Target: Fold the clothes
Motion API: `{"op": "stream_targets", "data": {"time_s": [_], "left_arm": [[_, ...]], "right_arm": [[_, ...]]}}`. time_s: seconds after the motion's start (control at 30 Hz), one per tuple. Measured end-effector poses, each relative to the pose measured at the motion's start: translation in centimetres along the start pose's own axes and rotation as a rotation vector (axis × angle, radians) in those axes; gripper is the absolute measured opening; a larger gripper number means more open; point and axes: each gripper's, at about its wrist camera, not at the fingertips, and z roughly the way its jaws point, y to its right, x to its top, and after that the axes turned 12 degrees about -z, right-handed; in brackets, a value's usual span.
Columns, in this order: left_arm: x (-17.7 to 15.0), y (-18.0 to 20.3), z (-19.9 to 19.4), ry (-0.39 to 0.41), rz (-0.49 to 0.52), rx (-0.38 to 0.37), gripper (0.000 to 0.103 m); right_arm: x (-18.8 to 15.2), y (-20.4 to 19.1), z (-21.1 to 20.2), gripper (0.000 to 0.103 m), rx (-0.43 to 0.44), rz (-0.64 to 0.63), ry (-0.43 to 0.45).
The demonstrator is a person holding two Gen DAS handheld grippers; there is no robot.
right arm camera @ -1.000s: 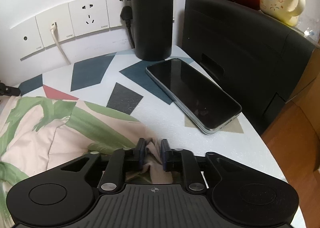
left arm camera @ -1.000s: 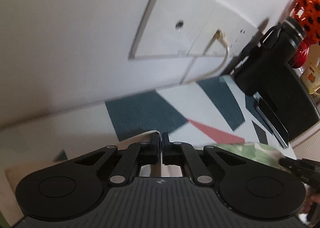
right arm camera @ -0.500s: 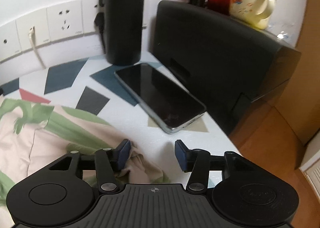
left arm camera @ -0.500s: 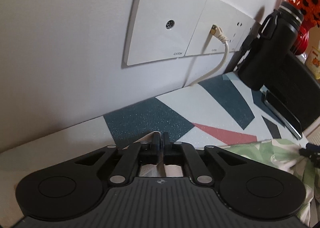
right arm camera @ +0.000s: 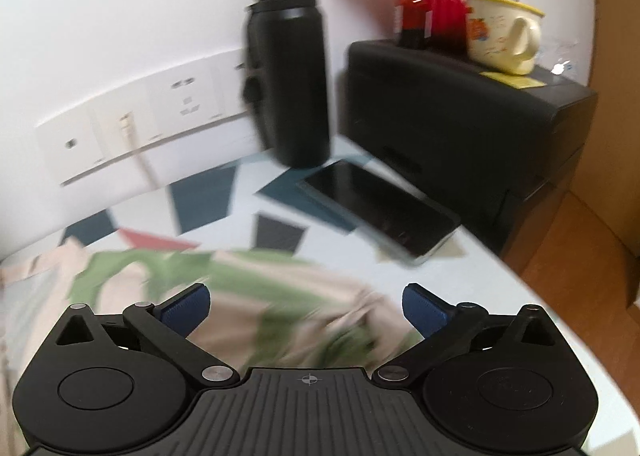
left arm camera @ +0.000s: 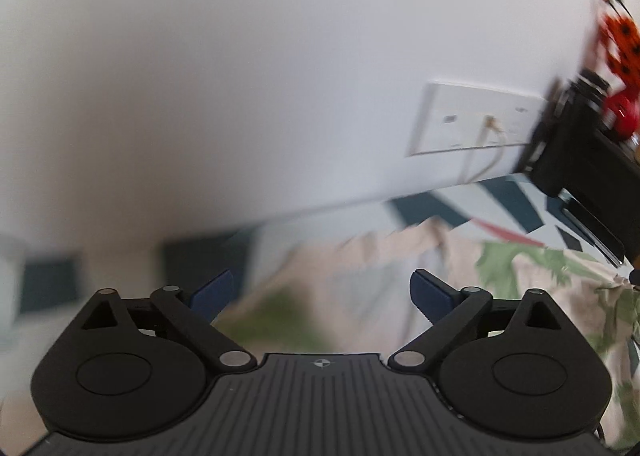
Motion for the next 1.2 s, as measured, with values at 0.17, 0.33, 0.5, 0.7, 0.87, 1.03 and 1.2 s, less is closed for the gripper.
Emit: {"op": "stream_targets", "data": {"time_s": [0.17,0.33,0.5,0.7,0.87,1.03,1.2], "left_arm": [[-5.4,-7.2,-7.4,-0.012,-0.150,0.103,0.101],[-11.0,-11.3,-11.4,-0.037,-0.276,0.167,0.101],[-13.8,-13.3,-13.4,-0.009,-0.350,0.193,0.101],[-14.9,-15.9,-14.5,0.030,-0.408,0.246,0.101],[-15.4,-16.5,-13.4,-0.001,-0.390,0.283,0.101],[-16.0,-16.3,-11.6,-0.044,-0.394,0.308,0.101],[-16.7,-15.7,-10.8,-0.047,-0.361,0.342,0.103]], "right_arm": [[-0.6,-4.3,-2.3,0.102,0.076,-0.045,-0.047],[-2.2,-9.5,-3.6,0.102,0.174,-0.125,-0.123],[-4.7,-14.3,-2.8,0.102,0.183,-0.250,-0.200],[-6.4,-16.1,-1.6,0.102,0.148,-0.300,-0.228],[-6.8,-15.8,-1.1,0.102,0.164,-0.251,-0.213],[-7.2,-15.8,-1.2,0.102,0.167,-0.267,-0.169],[-7.9,-15.8,-1.5,0.102,0.166,-0.269,-0.122]]}}
